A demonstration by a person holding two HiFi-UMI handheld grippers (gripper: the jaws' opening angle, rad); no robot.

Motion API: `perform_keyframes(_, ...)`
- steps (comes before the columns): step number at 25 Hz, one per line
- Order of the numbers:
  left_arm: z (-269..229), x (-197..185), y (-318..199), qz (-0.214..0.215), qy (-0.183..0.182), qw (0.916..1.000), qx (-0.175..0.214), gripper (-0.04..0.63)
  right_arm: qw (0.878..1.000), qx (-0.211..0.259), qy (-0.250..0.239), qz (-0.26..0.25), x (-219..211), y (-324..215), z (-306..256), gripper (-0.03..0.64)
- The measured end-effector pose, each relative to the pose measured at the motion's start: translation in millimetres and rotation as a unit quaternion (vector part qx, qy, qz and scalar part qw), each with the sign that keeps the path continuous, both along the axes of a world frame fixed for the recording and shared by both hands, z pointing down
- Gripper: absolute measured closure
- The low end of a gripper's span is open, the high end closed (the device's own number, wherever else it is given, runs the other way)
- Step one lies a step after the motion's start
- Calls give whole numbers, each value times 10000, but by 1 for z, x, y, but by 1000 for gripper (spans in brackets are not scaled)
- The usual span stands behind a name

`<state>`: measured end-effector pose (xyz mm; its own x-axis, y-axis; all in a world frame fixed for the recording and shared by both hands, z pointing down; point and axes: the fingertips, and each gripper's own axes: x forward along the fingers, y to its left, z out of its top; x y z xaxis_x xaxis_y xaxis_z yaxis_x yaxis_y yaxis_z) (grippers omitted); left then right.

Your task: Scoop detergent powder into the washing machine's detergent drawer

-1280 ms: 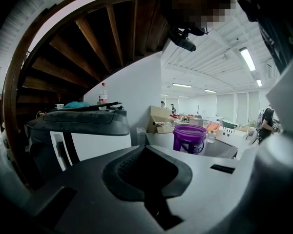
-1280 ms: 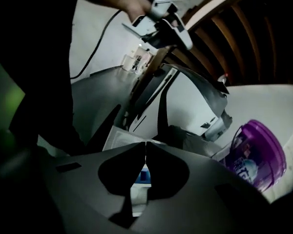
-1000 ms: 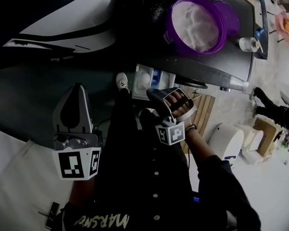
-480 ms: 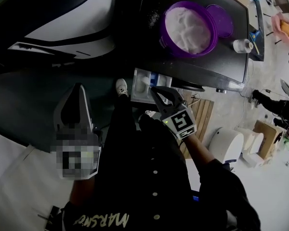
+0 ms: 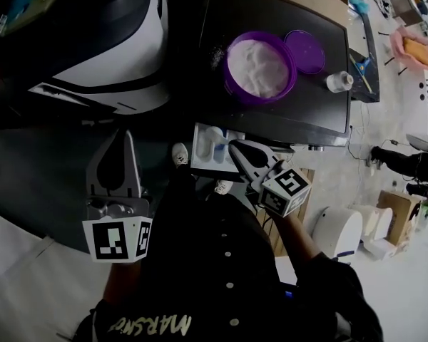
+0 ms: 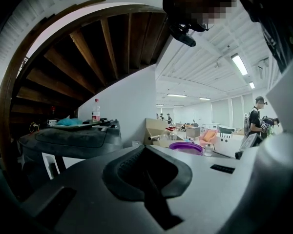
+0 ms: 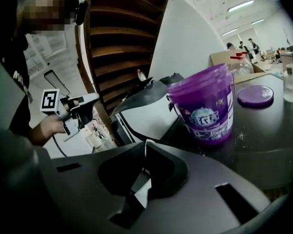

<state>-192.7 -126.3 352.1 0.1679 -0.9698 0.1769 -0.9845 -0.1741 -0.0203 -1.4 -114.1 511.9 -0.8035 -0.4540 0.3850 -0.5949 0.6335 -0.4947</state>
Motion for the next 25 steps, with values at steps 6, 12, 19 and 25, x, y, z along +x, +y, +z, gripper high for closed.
perform_keyframes(6, -23, 27, -11, 345, 72, 9990, 270, 588, 9972, 637, -297, 240, 7, -21, -78, 584)
perform_keyframes(12, -46, 57, -21, 747, 186, 9955, 559, 588, 9894, 1199, -603, 562, 26, -41, -142, 584)
perform_keyframes(19, -66, 81, -33, 1084, 240, 9898, 888, 589, 9795, 1745, -471, 892, 48, -60, -179, 584)
perform_keyframes(25, -69, 83, -36, 1131, 255, 9887, 951, 589, 9778, 1695, 93, 1226, 67, -87, -166, 584)
